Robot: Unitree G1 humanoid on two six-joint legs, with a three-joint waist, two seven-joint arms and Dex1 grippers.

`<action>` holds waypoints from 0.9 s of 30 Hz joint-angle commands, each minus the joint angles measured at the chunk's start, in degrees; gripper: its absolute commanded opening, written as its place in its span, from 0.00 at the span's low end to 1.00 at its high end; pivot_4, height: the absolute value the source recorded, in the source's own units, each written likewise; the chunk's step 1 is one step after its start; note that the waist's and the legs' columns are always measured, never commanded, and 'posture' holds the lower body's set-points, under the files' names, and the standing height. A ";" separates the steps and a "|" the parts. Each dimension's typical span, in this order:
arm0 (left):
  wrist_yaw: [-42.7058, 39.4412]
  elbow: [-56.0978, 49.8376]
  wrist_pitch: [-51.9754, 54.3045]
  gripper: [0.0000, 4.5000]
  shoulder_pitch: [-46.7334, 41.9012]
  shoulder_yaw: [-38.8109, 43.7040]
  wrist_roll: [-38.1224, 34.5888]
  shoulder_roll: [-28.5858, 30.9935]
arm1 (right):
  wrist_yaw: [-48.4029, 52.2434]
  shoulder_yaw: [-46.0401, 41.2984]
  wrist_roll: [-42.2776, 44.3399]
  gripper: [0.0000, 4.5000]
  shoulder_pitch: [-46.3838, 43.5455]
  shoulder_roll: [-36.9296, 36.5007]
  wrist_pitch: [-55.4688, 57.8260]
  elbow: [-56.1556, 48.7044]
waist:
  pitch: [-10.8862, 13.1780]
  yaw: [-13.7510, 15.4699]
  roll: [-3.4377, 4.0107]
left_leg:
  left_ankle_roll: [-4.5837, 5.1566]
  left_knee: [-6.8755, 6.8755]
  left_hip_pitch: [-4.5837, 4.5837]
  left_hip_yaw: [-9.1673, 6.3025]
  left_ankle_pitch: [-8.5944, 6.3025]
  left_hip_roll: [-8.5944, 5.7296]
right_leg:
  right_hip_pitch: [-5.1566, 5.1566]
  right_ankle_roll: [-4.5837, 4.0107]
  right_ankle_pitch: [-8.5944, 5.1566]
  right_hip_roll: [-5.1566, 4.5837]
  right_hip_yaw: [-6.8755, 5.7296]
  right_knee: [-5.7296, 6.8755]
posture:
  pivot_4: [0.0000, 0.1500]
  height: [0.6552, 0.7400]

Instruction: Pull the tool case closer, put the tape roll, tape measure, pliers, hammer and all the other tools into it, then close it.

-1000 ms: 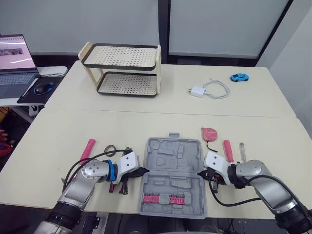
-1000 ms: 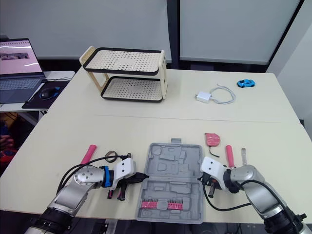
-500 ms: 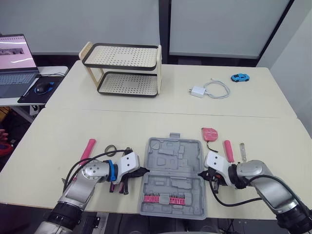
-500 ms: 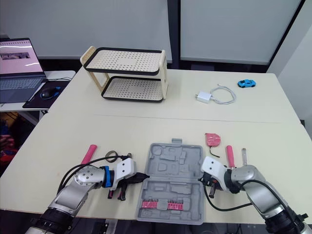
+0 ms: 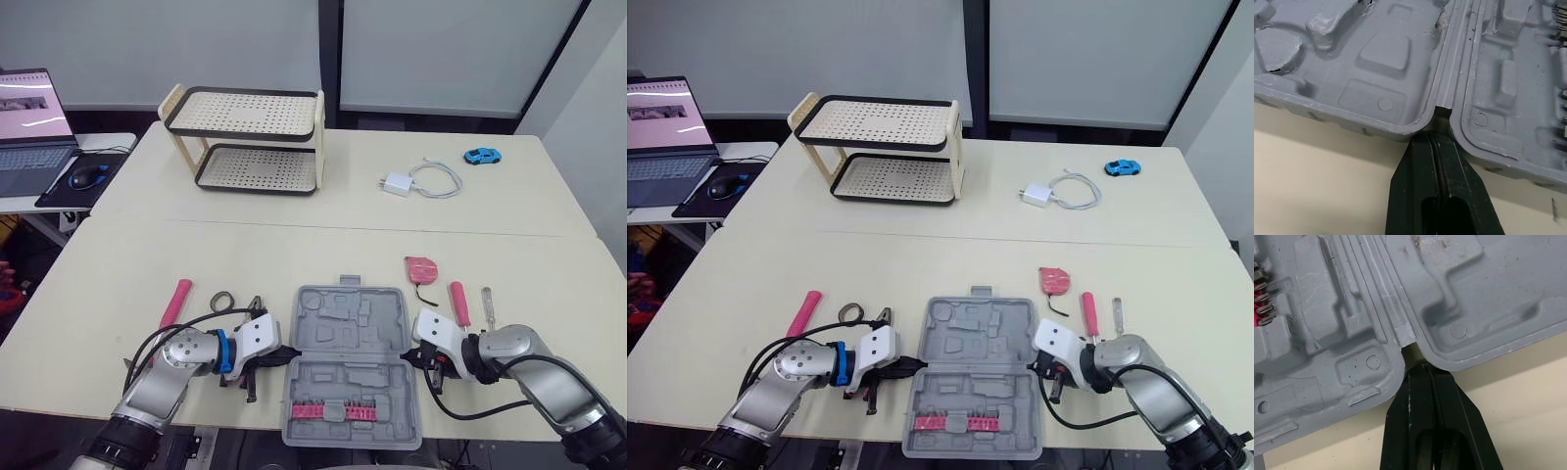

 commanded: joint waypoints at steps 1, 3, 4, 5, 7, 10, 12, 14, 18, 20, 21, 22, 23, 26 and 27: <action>-1.03 -1.34 0.43 0.00 1.22 -1.68 -0.07 0.50 | 1.03 1.65 1.08 0.01 1.14 -0.88 0.41 -2.34 | 0.00 0.01 0.00 | 0.00 0.00 0.00 0.00 0.00 0.00 | 0.00 0.00 0.00 0.00 0.00 0.00 | 1.00 0.94; -1.07 -1.51 0.52 0.00 1.41 -1.68 -0.03 0.64 | 1.25 1.99 1.27 0.01 1.45 -1.14 0.73 -2.66 | 0.00 0.03 0.00 | 0.00 -0.01 0.00 0.00 0.00 0.00 | 0.00 0.00 0.00 0.00 0.00 0.00 | 1.00 0.94; -1.28 -1.67 0.64 0.00 1.55 -1.76 -0.07 0.79 | 1.35 2.18 1.40 0.01 1.57 -1.31 0.96 -2.94 | 0.00 0.04 0.00 | 0.00 -0.01 0.00 0.00 0.00 0.00 | 0.00 0.00 0.00 0.00 0.00 -0.01 | 1.00 0.94; -1.47 -1.83 0.70 0.00 1.73 -1.80 -0.10 0.95 | 1.50 2.41 1.54 0.01 1.66 -1.52 1.24 -3.24 | 0.00 0.05 0.00 | 0.00 -0.01 0.00 0.00 0.00 0.00 | 0.00 0.00 0.00 0.00 0.00 -0.01 | 1.00 0.94; -1.64 -2.22 0.77 0.00 2.13 -1.84 -0.14 1.23 | 1.49 2.68 1.75 0.01 1.95 -1.84 1.59 -3.83 | 0.00 0.06 -0.01 | 0.00 -0.01 0.00 0.00 0.00 0.00 | 0.00 0.00 0.00 0.00 0.00 -0.01 | 1.00 0.94; -1.79 -2.70 1.09 0.00 2.49 -1.90 -0.24 1.53 | 1.24 2.89 1.93 0.01 2.35 -2.09 1.86 -4.38 | -0.01 0.22 -0.01 | 0.00 -0.01 0.00 0.00 0.00 0.00 | 0.00 0.00 -0.01 0.00 0.00 -0.01 | 1.00 0.94; -2.04 -2.97 1.35 0.00 2.68 -1.99 -0.33 1.71 | 1.13 3.00 2.09 0.01 2.50 -2.29 1.90 -4.52 | -0.01 0.24 -0.02 | 0.00 -0.01 0.00 0.00 0.00 0.00 | 0.00 0.00 -0.01 0.00 0.00 -0.01 | 1.00 0.94; -2.19 -3.14 1.47 0.00 2.82 -1.99 -0.36 1.84 | 1.01 3.09 2.18 0.01 2.60 -2.43 1.83 -4.52 | -0.02 0.24 -0.01 | 0.00 -0.01 0.01 0.00 0.00 0.00 | 0.00 0.00 -0.01 0.00 0.00 -0.01 | 1.00 0.94; -2.53 -3.54 1.99 0.00 3.06 -2.14 -0.58 2.19 | 0.89 3.28 2.48 0.01 2.60 -2.67 1.93 -4.51 | -0.02 0.24 -0.02 | 0.00 -0.01 0.01 0.00 0.00 0.00 | 0.00 0.01 -0.01 0.00 0.00 -0.01 | 1.00 0.94; -2.86 -3.90 2.46 0.00 3.30 -2.29 -0.75 2.49 | 0.95 3.35 2.55 0.01 2.64 -2.82 1.98 -4.47 | -0.03 0.24 -0.02 | 0.00 -0.01 0.01 0.00 0.00 0.00 | 0.00 0.01 -0.01 0.00 0.00 -0.01 | 1.00 0.94; -2.91 -4.05 2.56 0.00 3.41 -2.36 -0.79 2.63 | 0.94 3.36 2.55 0.01 2.69 -2.88 1.92 -4.44 | -0.03 0.24 -0.02 | 0.00 -0.02 0.01 0.00 0.00 0.00 | 0.00 0.01 -0.01 0.00 0.00 -0.01 | 1.00 0.94; -2.86 -4.15 2.62 0.00 3.47 -2.39 -0.83 2.72 | 0.94 3.36 2.56 0.01 2.76 -2.94 1.91 -4.45 | -0.03 0.23 -0.02 | 0.00 -0.02 0.01 0.00 0.00 0.00 | 0.00 0.01 -0.01 0.00 0.00 -0.01 | 1.00 0.94; -2.83 -4.21 2.69 0.00 3.47 -2.44 -0.88 2.80 | 0.98 3.38 2.60 0.01 2.79 -3.00 1.91 -4.45 | -0.03 0.24 -0.02 | 0.00 -0.02 0.01 0.00 0.00 0.00 | 0.00 0.01 -0.01 0.00 0.00 -0.01 | 1.00 0.94; -2.69 -4.25 2.80 0.00 3.39 -2.53 -0.96 2.89 | 0.98 3.50 2.61 0.01 2.81 -3.04 1.88 -4.39 | -0.03 0.29 -0.02 | 0.00 -0.01 0.01 0.00 0.00 0.00 | 0.00 0.01 -0.01 0.00 0.00 -0.01 | 1.00 0.94; -2.67 -4.27 2.82 0.00 3.39 -2.56 -0.96 2.92 | 0.93 3.54 2.59 0.01 2.81 -3.01 1.87 -4.36 | -0.03 0.29 -0.02 | 0.00 -0.01 0.01 0.00 0.00 0.00 | 0.00 0.01 -0.01 0.00 0.00 -0.02 | 1.00 0.94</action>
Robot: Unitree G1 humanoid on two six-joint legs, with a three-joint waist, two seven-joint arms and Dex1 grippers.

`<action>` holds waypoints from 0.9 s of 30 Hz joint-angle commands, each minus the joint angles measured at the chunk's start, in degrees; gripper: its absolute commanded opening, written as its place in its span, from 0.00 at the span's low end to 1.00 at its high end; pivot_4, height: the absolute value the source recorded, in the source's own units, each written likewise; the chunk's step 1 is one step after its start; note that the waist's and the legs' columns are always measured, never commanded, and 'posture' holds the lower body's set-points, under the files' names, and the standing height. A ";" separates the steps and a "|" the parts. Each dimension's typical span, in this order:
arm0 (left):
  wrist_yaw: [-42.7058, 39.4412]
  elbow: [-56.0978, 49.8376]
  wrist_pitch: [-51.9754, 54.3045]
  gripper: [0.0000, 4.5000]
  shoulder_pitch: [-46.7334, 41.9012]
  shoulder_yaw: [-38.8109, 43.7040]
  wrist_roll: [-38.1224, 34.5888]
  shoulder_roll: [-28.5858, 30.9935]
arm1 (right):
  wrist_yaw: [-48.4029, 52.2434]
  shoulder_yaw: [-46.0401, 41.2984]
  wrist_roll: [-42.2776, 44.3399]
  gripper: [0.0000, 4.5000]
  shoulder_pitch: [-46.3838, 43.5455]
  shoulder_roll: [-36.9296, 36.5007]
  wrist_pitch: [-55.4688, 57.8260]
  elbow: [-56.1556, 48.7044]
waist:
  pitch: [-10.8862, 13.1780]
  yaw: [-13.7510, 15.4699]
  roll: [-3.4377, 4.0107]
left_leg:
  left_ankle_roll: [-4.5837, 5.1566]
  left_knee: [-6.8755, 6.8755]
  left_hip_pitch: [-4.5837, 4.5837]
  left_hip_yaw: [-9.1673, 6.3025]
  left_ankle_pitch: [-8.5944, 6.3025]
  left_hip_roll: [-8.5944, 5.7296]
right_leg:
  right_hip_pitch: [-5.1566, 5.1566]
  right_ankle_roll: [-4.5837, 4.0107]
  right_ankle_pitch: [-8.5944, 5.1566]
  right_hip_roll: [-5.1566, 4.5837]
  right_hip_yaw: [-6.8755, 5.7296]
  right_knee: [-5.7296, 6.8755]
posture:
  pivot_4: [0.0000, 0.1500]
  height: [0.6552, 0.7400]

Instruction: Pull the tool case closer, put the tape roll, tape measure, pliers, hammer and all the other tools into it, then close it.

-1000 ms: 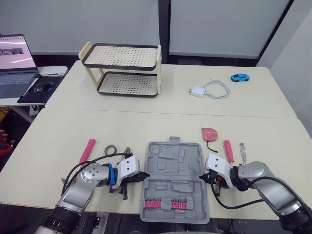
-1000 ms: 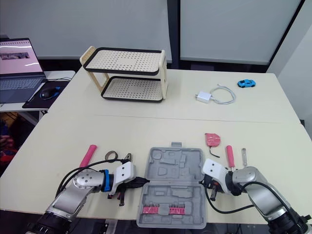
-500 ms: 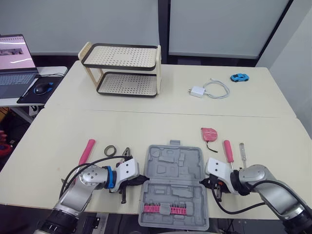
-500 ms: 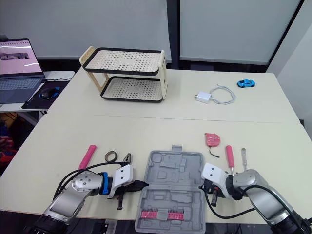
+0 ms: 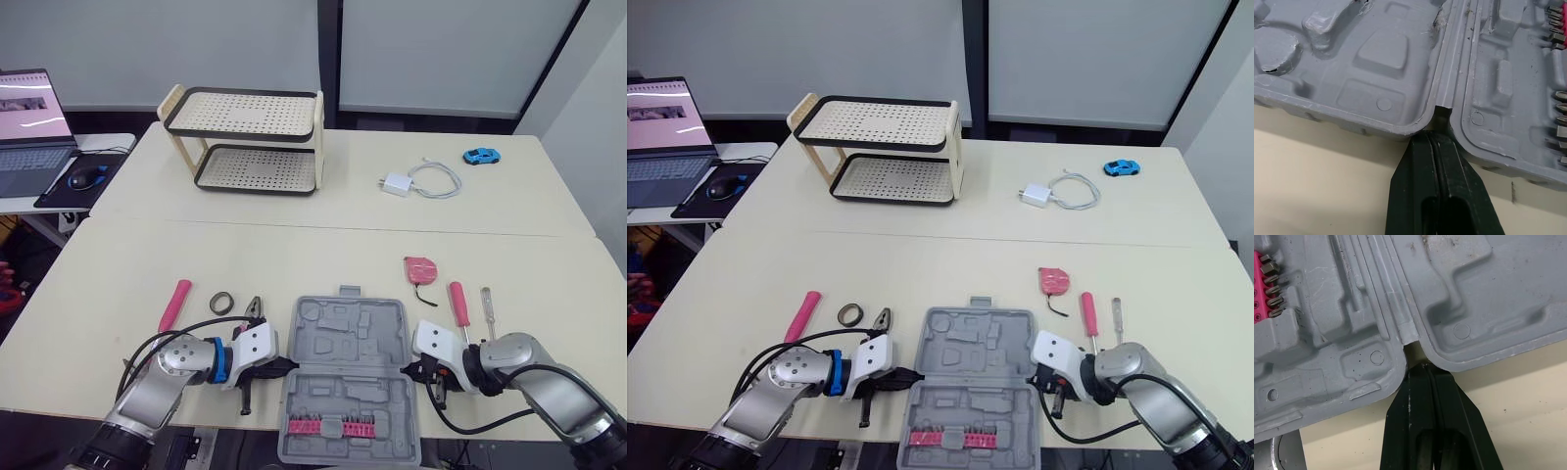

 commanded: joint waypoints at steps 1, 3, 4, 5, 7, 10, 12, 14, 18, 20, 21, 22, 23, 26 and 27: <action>-1.11 -0.75 0.49 0.00 0.82 -1.83 0.12 0.43 | 0.57 1.47 0.84 0.01 0.88 -0.29 0.43 -0.94 | 0.00 0.00 0.00 | 0.00 0.00 0.00 0.00 0.00 0.00 | 0.00 0.00 0.00 0.00 0.00 0.00 | 1.00 0.94; -1.08 -0.78 0.54 0.00 0.80 -1.84 0.11 0.46 | 0.56 1.51 0.89 0.01 0.88 -0.22 0.50 -0.95 | 0.00 0.01 0.00 | 0.00 0.00 0.00 0.00 0.00 0.00 | 0.00 0.00 0.00 0.00 0.00 0.00 | 1.00 0.94; -1.05 -0.80 0.54 0.00 0.83 -1.84 0.13 0.49 | 0.57 1.56 0.92 0.01 0.91 -0.21 0.57 -1.03 | 0.00 0.01 0.00 | 0.00 0.00 0.00 0.00 0.00 0.00 | 0.00 0.00 0.00 0.00 0.00 0.00 | 1.00 0.94; -1.06 -0.84 0.56 0.00 0.87 -1.84 0.13 0.53 | 0.58 1.60 0.95 0.01 0.97 -0.22 0.66 -1.14 | 0.00 0.01 0.00 | 0.00 0.00 0.00 0.00 0.00 0.00 | 0.00 0.00 0.00 0.00 0.00 0.00 | 1.00 0.94; -1.07 -0.91 0.52 0.00 1.01 -1.82 0.15 0.64 | 0.69 1.70 1.06 0.01 1.15 -0.32 0.87 -1.37 | 0.00 0.01 0.00 | 0.00 0.00 0.00 0.00 0.00 0.00 | 0.00 0.00 0.00 0.00 0.00 0.00 | 1.00 0.94; -1.18 -0.99 0.57 0.00 1.17 -1.80 0.10 0.83 | 0.88 1.84 1.14 0.01 1.26 -0.41 1.08 -1.50 | 0.00 0.01 0.00 | 0.00 0.00 0.00 0.00 0.00 0.00 | 0.00 0.00 0.00 0.00 0.00 0.00 | 1.00 0.94; -1.17 -0.99 0.61 0.00 1.19 -1.82 0.07 0.91 | 0.88 1.88 1.11 0.01 1.28 -0.38 1.15 -1.50 | 0.00 0.00 0.00 | 0.00 0.00 0.00 0.00 0.00 0.00 | 0.00 0.00 0.00 0.00 0.00 0.00 | 1.00 0.94; -1.17 -1.06 0.63 0.00 1.24 -1.80 0.04 0.98 | 0.83 1.89 1.09 0.01 1.31 -0.38 1.22 -1.55 | 0.00 0.00 0.00 | 0.00 0.00 0.00 0.00 0.00 0.00 | 0.00 0.00 0.00 0.00 0.00 0.00 | 1.00 0.94; -1.03 -1.01 0.51 0.00 1.25 -1.73 0.08 1.01 | 0.52 1.84 0.82 0.01 1.32 -0.33 1.10 -1.26 | -0.01 0.00 -0.01 | 0.00 0.00 0.00 0.00 0.00 0.00 | 0.00 0.00 0.00 0.00 0.00 0.00 | 1.00 0.94; -0.96 -0.93 0.36 0.00 1.21 -1.68 0.16 1.04 | 0.35 1.62 0.73 0.01 1.29 -0.34 1.05 -1.03 | -0.01 0.00 -0.01 | 0.00 0.00 0.00 0.00 0.00 0.00 | 0.00 0.00 0.00 0.00 0.00 0.00 | 1.00 0.94; -0.93 -0.85 0.28 0.00 1.16 -1.63 0.19 1.04 | 0.13 1.42 0.65 0.01 1.29 -0.31 1.10 -0.91 | -0.01 0.01 -0.01 | 0.00 0.00 0.00 0.00 0.00 0.00 | 0.00 0.00 0.00 0.00 0.00 0.00 | 1.00 0.94; -0.86 -0.59 0.15 0.00 1.02 -1.59 0.26 1.00 | -0.14 1.12 0.59 0.01 1.23 -0.23 1.21 -0.60 | -0.01 0.00 -0.01 | 0.00 0.00 0.00 0.00 0.00 0.00 | 0.00 0.00 0.00 0.00 0.00 0.00 | 1.00 0.94; -0.83 -0.37 0.03 0.00 0.88 -1.52 0.31 0.99 | -0.54 0.71 0.57 0.01 1.13 -0.08 1.55 -0.28 | -0.01 0.00 -0.01 | 0.00 0.00 0.00 0.00 0.00 0.00 | 0.00 0.00 0.00 0.00 0.00 0.00 | 1.00 0.94; -0.87 0.24 -0.17 0.00 0.44 -0.94 0.16 1.25 | -0.71 -0.78 1.09 0.01 1.02 -0.47 2.06 0.50 | -0.01 0.00 -0.01 | 0.00 0.00 0.00 0.00 0.00 0.00 | 0.00 0.00 0.00 0.00 0.00 0.00 | 1.00 0.94; -0.90 0.46 -0.31 0.00 0.32 -0.75 0.13 1.38 | -0.77 -1.22 1.22 0.01 1.07 -0.69 2.02 0.84 | -0.01 0.01 -0.01 | 0.00 0.00 0.00 0.00 0.00 0.00 | 0.00 0.00 0.00 0.00 0.00 0.00 | 1.00 0.94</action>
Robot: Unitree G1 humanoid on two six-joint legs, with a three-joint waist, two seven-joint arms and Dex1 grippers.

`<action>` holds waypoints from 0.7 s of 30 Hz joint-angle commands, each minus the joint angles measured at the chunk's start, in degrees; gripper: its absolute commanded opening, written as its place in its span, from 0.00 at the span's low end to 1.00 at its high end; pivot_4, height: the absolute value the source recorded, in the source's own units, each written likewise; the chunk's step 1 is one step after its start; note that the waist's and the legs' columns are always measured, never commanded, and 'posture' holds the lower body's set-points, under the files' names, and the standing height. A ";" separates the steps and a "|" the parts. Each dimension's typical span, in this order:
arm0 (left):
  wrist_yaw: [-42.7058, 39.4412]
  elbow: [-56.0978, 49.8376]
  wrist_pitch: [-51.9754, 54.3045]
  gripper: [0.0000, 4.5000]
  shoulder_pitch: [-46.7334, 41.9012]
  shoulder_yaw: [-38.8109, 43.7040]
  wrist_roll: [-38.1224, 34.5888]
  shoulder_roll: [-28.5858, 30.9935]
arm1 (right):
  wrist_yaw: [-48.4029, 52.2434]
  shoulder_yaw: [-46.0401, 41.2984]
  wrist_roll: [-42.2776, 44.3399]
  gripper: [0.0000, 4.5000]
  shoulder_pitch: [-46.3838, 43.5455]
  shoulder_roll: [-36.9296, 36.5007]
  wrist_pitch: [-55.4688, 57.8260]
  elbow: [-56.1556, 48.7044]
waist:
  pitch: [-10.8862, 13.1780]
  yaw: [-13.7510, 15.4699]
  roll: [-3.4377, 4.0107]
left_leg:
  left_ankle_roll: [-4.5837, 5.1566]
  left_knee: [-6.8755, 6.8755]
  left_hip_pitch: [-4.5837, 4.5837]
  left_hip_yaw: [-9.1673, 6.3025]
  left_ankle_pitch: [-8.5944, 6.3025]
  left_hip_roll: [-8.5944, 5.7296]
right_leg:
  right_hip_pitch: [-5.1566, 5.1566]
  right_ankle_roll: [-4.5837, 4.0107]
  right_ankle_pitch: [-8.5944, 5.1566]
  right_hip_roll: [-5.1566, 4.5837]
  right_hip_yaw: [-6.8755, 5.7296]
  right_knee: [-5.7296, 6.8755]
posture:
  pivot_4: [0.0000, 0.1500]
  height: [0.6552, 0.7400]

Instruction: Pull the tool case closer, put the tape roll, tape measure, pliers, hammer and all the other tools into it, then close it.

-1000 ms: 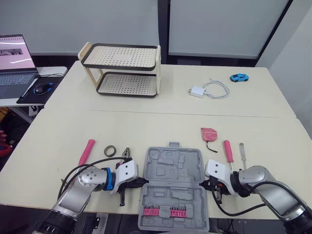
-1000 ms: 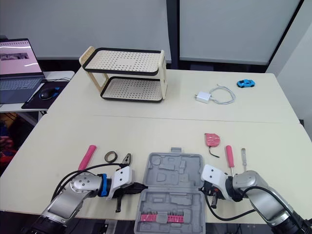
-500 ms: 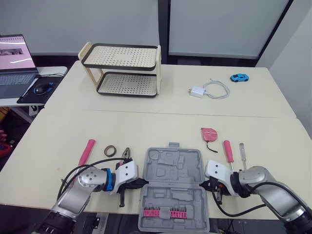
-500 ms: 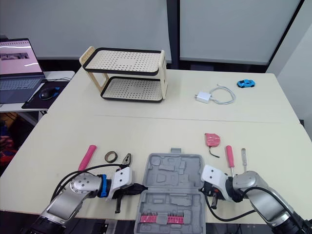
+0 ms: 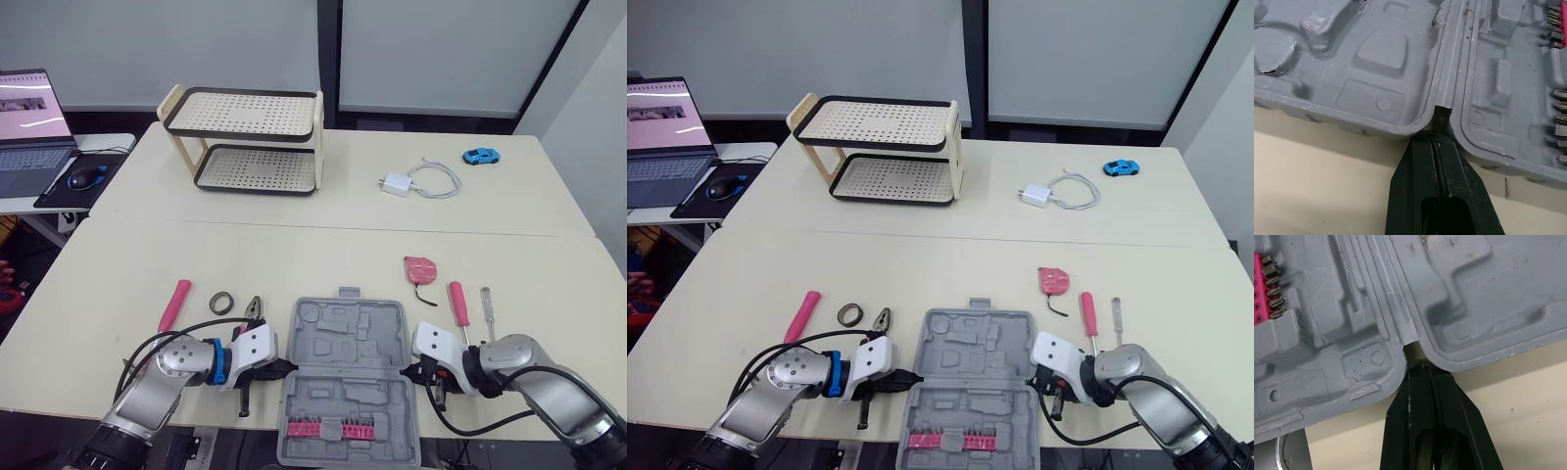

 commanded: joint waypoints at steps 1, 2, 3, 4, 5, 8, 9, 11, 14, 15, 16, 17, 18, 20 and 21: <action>-0.74 0.98 -0.34 0.00 -0.08 -0.36 0.15 0.92 | -0.30 -1.63 1.06 0.01 0.89 -0.99 0.92 1.38 | 0.00 0.00 0.00 | 0.00 0.00 0.00 0.00 0.00 0.00 | 0.00 0.00 0.00 0.00 0.00 0.00 | 1.00 0.94; -0.69 1.14 -0.45 0.00 -0.16 0.08 0.07 1.13 | -0.36 -2.49 1.46 0.01 1.10 -1.45 1.16 1.46 | 0.00 0.00 0.00 | 0.00 0.00 0.00 0.00 0.00 0.00 | 0.00 0.00 0.00 0.00 0.00 0.00 | 1.00 0.94; -0.62 1.27 -0.53 0.00 -0.21 0.37 0.03 1.24 | -0.39 -3.04 1.76 0.01 1.25 -1.78 1.25 1.51 | 0.00 0.01 0.00 | 0.00 0.00 0.00 0.00 0.00 0.00 | 0.00 0.00 0.00 0.00 0.00 0.00 | 1.00 0.94; -0.69 1.36 -0.69 0.00 -0.21 0.72 -0.07 1.55 | -0.38 -3.79 2.18 0.01 1.52 -2.27 1.34 1.46 | 0.00 0.04 0.00 | 0.00 0.00 -0.01 0.00 0.00 0.00 | 0.00 0.00 0.00 0.00 0.00 0.00 | 1.00 0.94; -0.86 1.33 -0.69 0.00 -0.16 1.10 -0.29 1.94 | -0.40 -4.60 2.60 0.01 1.81 -2.67 1.43 1.38 | 0.00 0.05 0.00 | 0.00 0.00 -0.01 0.01 0.00 0.00 | 0.00 0.00 0.00 -0.01 0.01 0.00 | 1.00 0.94; -0.69 1.47 -1.24 0.00 -0.15 2.07 -0.64 2.79 | -0.48 -6.29 3.32 0.01 2.40 -3.54 1.14 1.34 | 0.00 0.03 0.00 | 0.00 0.00 -0.01 0.01 0.00 0.00 | -0.01 0.00 0.00 0.00 0.00 0.00 | 1.00 0.94; -0.86 1.44 -1.21 0.00 -0.18 2.37 -1.01 3.13 | -0.35 -6.77 3.59 0.01 2.59 -3.85 0.97 1.30 | 0.00 0.00 0.00 | 0.00 0.00 0.00 0.01 0.00 0.00 | -0.01 0.00 0.00 0.00 0.01 0.00 | 1.00 0.94; -1.36 1.01 -1.07 0.00 -0.12 3.75 -2.42 3.85 | -0.35 -8.33 4.13 0.01 3.22 -4.49 0.30 1.18 | 0.01 0.00 -0.01 | 0.00 0.00 -0.01 0.00 0.00 0.00 | -0.02 0.00 0.00 0.00 0.01 0.00 | 1.00 0.94; -2.14 -1.52 0.79 0.00 0.34 8.29 -6.98 5.39 | 0.17 -12.69 5.55 0.01 4.97 -6.06 -2.04 -0.75 | 0.04 0.06 -0.01 | 0.00 0.00 -0.05 0.01 0.00 0.00 | -0.05 0.00 0.00 0.00 0.01 0.00 | 1.00 0.94; -2.41 -2.76 1.91 0.00 0.71 10.82 -9.03 6.37 | 0.65 -15.21 6.19 0.01 6.20 -7.00 -3.16 -1.89 | 0.06 0.08 -0.01 | 0.00 0.00 -0.09 0.01 0.00 0.00 | -0.08 0.00 0.00 0.00 0.01 0.00 | 1.00 0.94; -2.36 -3.81 3.54 0.00 1.23 14.17 -11.33 7.48 | 1.54 -18.48 6.67 0.01 8.09 -8.25 -5.55 -3.02 | 0.08 0.10 -0.02 | 0.00 0.00 -0.12 0.01 0.00 0.00 | -0.11 0.00 0.00 -0.01 0.01 0.00 | 1.00 0.94; -2.09 -4.41 5.09 0.00 1.80 17.26 -13.03 8.65 | 2.14 -21.73 7.00 0.01 9.99 -9.27 -7.63 -3.73 | 0.10 0.16 -0.01 | 0.00 0.00 -0.17 0.00 0.00 0.00 | -0.15 0.00 0.00 0.00 0.00 -0.01 | 1.00 0.94; -1.67 -4.47 6.37 0.00 2.51 20.05 -14.09 9.93 | 2.87 -25.18 7.57 0.01 12.00 -10.18 -9.11 -4.20 | 0.10 0.21 -0.01 | 0.00 -0.01 -0.19 -0.01 0.00 0.01 | -0.17 0.00 0.00 -0.01 -0.01 -0.01 | 1.00 0.94; -1.26 -3.14 8.37 0.00 4.68 26.60 -15.70 12.87 | 5.32 -34.47 9.18 0.01 16.62 -11.69 -11.14 -4.59 | 0.11 0.22 -0.01 | 0.00 -0.02 -0.16 0.00 0.00 0.02 | -0.15 0.00 0.00 0.00 -0.01 -0.01 | 1.00 0.94; -1.08 -2.28 9.18 0.00 5.71 29.24 -16.16 13.91 | 6.42 -38.38 9.90 0.01 18.37 -12.09 -11.83 -4.47 | 0.11 0.18 -0.01 | 0.00 -0.03 -0.15 0.02 0.00 0.02 | -0.15 0.00 -0.01 0.00 -0.01 -0.02 | 1.00 0.94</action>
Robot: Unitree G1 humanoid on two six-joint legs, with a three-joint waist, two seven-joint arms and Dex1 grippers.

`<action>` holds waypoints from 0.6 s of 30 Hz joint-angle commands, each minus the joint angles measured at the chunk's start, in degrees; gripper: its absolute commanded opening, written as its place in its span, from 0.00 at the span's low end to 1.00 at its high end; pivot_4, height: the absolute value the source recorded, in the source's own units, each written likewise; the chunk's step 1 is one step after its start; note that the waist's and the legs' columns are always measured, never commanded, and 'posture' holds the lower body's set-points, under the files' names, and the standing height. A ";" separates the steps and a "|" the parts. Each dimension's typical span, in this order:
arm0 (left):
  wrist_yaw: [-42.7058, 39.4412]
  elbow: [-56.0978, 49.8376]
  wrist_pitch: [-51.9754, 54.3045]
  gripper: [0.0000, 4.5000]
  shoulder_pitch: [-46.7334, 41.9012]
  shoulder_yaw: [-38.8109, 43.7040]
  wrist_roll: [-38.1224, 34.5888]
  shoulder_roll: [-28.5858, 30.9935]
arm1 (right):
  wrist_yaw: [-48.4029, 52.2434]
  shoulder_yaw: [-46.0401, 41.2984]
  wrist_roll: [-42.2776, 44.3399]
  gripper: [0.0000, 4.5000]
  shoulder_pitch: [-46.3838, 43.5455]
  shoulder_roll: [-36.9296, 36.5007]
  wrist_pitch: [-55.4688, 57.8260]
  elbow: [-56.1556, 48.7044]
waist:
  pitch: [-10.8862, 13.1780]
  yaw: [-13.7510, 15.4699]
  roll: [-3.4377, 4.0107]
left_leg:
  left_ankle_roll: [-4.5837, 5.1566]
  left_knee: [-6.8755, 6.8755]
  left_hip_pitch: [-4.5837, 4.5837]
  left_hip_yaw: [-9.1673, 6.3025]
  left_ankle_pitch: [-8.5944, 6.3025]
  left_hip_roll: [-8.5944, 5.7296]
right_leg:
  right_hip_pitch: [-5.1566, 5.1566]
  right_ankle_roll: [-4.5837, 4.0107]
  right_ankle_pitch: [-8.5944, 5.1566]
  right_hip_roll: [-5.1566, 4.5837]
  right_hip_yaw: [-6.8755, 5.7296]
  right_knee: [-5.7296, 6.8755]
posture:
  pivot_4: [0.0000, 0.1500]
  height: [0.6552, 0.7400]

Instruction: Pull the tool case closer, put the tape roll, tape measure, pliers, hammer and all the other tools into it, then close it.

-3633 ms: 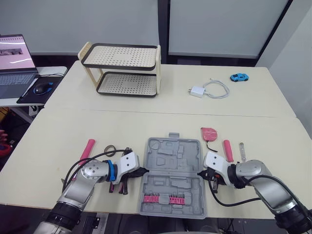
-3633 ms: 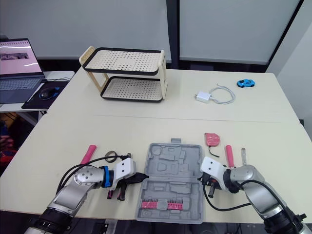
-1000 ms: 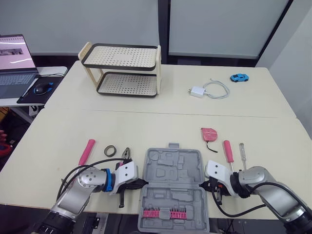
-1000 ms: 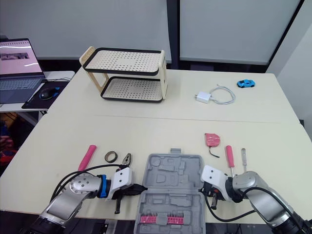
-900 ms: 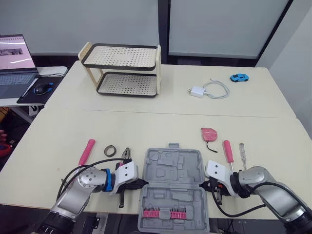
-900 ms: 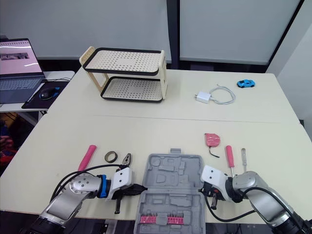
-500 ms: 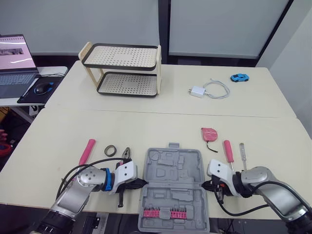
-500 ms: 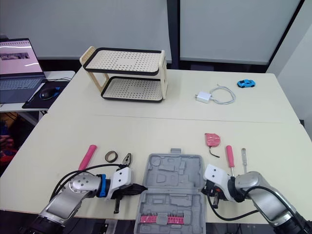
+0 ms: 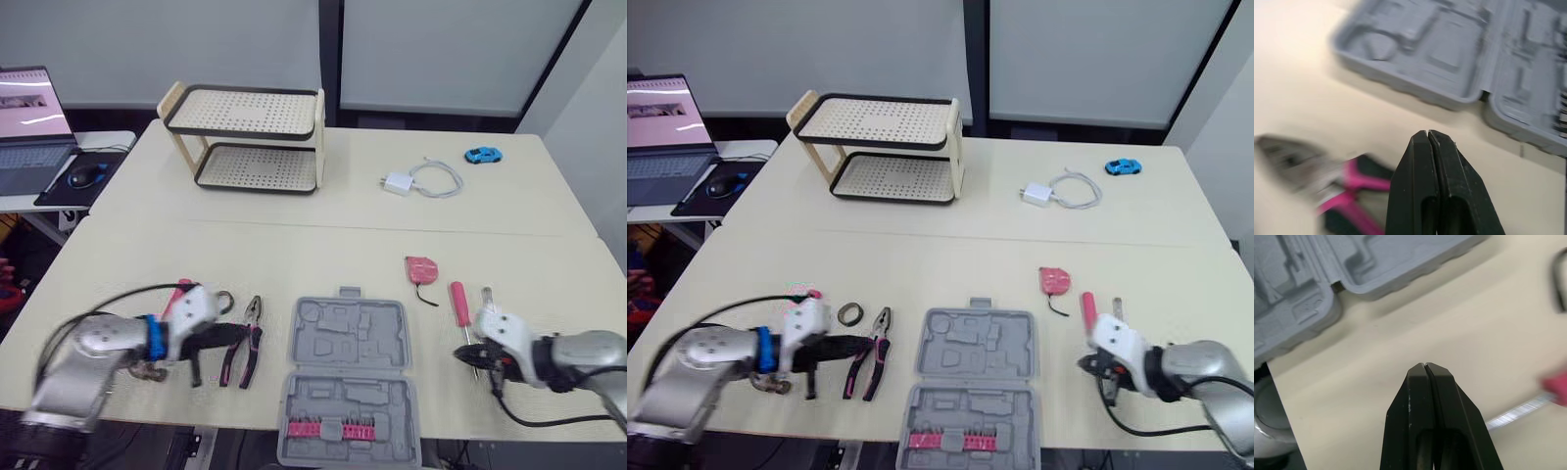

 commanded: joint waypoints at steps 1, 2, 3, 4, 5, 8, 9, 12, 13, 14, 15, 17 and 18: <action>0.70 1.94 2.99 0.04 3.54 10.29 -3.00 3.31 | 4.17 -14.28 2.72 0.00 4.76 -1.81 -3.39 -1.21 | 0.00 -0.09 0.00 | 0.00 -0.01 0.01 0.01 0.00 0.00 | 0.02 0.00 -0.01 0.00 0.00 -0.01 | 1.00 0.94; 0.55 3.78 3.27 0.08 5.05 13.13 -3.11 4.29 | 5.33 -18.07 2.63 0.00 6.29 -2.29 -4.19 -0.39 | 0.01 -0.12 0.01 | 0.00 -0.02 0.04 0.04 0.00 0.00 | 0.04 0.00 -0.01 0.00 0.02 -0.02 | 1.00 0.94; 0.13 5.18 3.35 0.13 6.39 15.17 -3.13 5.08 | 6.34 -20.77 2.43 0.00 7.50 -2.66 -5.20 0.38 | 0.02 -0.19 0.00 | 0.00 -0.01 0.04 0.09 -0.01 0.00 | 0.03 0.00 -0.01 -0.02 0.04 -0.03 | 1.00 0.94; -0.43 6.24 3.56 0.20 7.57 16.75 -3.31 5.65 | 7.25 -22.80 2.34 0.00 8.38 -2.86 -6.27 1.00 | 0.04 -0.24 -0.04 | 0.00 -0.02 0.07 0.10 -0.01 0.00 | 0.06 0.00 -0.01 -0.02 0.05 -0.05 | 1.00 0.94; -1.01 8.33 4.79 0.26 9.21 19.26 -3.97 6.34 | 8.29 -25.53 2.79 0.00 9.15 -3.01 -6.32 1.67 | 0.06 -0.25 -0.07 | 0.00 -0.02 0.09 0.10 -0.01 0.00 | 0.07 0.02 -0.03 -0.02 0.05 -0.05 | 1.00 0.94; -2.86 13.36 6.06 0.48 14.07 24.57 -4.37 7.71 | 11.72 -30.93 3.76 0.09 11.12 -3.91 -6.36 2.82 | 0.09 -0.31 -0.12 | 0.00 -0.02 0.09 0.10 -0.01 0.01 | 0.07 0.19 -0.20 -0.01 0.04 -0.05 | 1.00 0.94; -3.28 14.41 6.52 0.55 15.89 26.26 -4.41 7.88 | 13.09 -32.31 3.87 0.12 11.98 -4.33 -6.31 3.19 | 0.09 -0.34 -0.12 | 0.00 -0.02 0.09 0.10 -0.01 0.02 | 0.06 0.17 -0.21 0.00 0.04 -0.04 | 1.00 0.94; -4.26 15.80 7.41 0.77 20.33 30.24 -4.84 7.69 | 16.55 -35.49 4.19 0.28 14.56 -5.15 -6.20 3.75 | 0.11 -0.34 -0.15 | 0.00 -0.03 0.10 0.12 -0.01 0.03 | 0.07 0.15 -0.24 -0.01 0.04 -0.04 | 1.00 0.94; -4.55 16.16 7.34 0.84 21.63 31.38 -4.80 7.51 | 17.60 -36.43 4.66 0.34 15.12 -5.32 -5.78 3.62 | 0.12 -0.32 -0.18 | 0.00 -0.03 0.11 0.12 -0.01 0.03 | 0.07 0.15 -0.26 -0.01 0.04 -0.04 | 1.00 0.94; -4.79 16.39 7.15 0.91 22.70 32.27 -4.71 7.33 | 18.47 -37.16 5.22 0.39 15.33 -5.44 -5.23 3.41 | 0.11 -0.28 -0.19 | 0.00 -0.03 0.11 0.11 -0.01 0.04 | 0.07 0.14 -0.26 -0.01 0.04 -0.04 | 1.00 0.94; -4.95 16.47 7.08 0.98 23.52 32.92 -4.70 7.12 | 19.03 -37.54 5.80 0.44 15.12 -5.63 -4.73 3.38 | 0.11 -0.24 -0.19 | 0.00 -0.03 0.11 0.11 -0.01 0.04 | 0.08 0.14 -0.27 -0.01 0.04 -0.04 | 1.00 0.94; -4.91 16.27 6.89 1.00 24.30 33.52 -4.77 6.70 | 19.47 -37.48 6.37 0.54 14.43 -6.05 -4.35 3.60 | 0.11 -0.20 -0.20 | -0.01 -0.03 0.11 0.11 -0.01 0.04 | 0.08 0.14 -0.27 -0.01 0.04 -0.04 | 1.00 0.94; -4.82 16.14 6.91 1.00 24.42 33.63 -4.82 6.56 | 19.53 -37.28 6.47 0.58 14.15 -6.28 -4.29 3.77 | 0.11 -0.18 -0.19 | -0.01 -0.03 0.11 0.11 -0.01 0.04 | 0.08 0.14 -0.27 -0.02 0.04 -0.04 | 1.00 0.94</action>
